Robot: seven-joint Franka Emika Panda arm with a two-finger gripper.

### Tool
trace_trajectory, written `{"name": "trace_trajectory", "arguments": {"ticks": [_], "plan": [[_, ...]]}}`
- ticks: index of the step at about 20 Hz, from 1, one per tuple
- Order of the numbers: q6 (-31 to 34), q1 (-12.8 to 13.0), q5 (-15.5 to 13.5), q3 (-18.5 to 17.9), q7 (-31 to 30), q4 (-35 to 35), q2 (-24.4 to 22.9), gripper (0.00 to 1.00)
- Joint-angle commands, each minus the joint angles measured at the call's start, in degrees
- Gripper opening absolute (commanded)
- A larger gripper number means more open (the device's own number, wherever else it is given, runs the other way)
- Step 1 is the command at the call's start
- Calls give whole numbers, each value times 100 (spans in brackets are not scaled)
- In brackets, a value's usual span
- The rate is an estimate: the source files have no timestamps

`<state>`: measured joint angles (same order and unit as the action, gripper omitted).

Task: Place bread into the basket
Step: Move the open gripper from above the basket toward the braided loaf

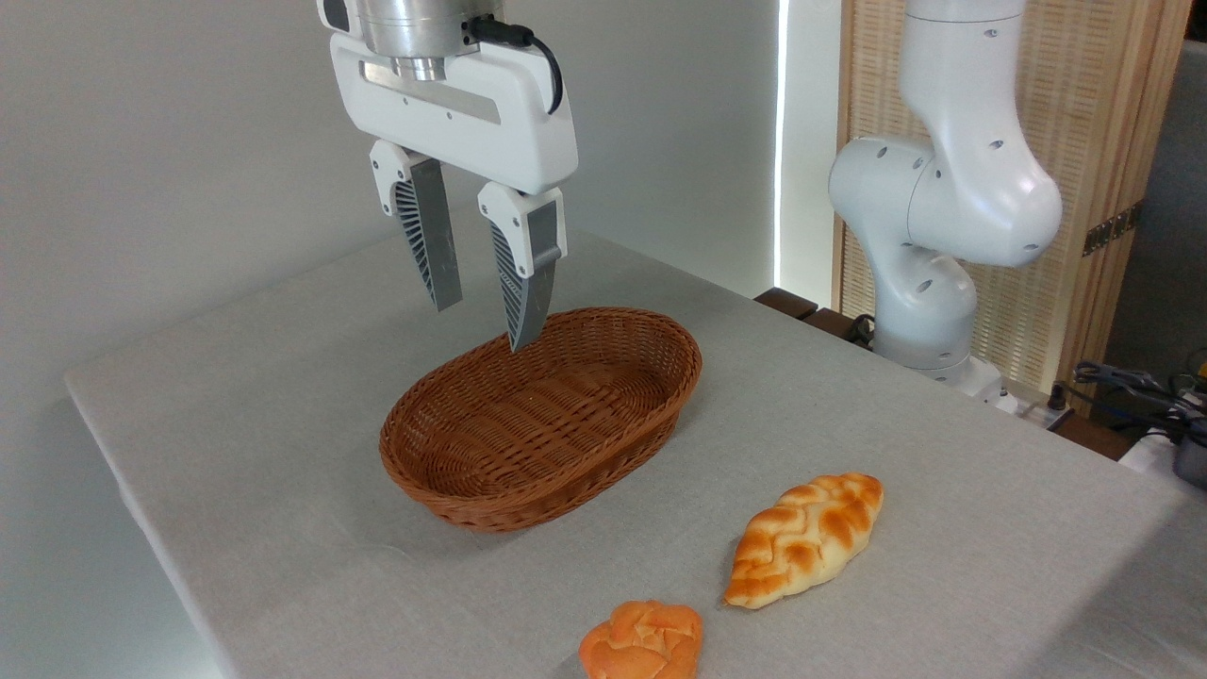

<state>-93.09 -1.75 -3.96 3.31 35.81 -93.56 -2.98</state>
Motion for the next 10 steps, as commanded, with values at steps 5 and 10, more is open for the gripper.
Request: {"name": "trace_trajectory", "arguments": {"ticks": [5,10], "plan": [[-104,-36,-184,-23,-48,-48,52,100],[-113,-98,-184,-23,-39,-48,52,100]]}}
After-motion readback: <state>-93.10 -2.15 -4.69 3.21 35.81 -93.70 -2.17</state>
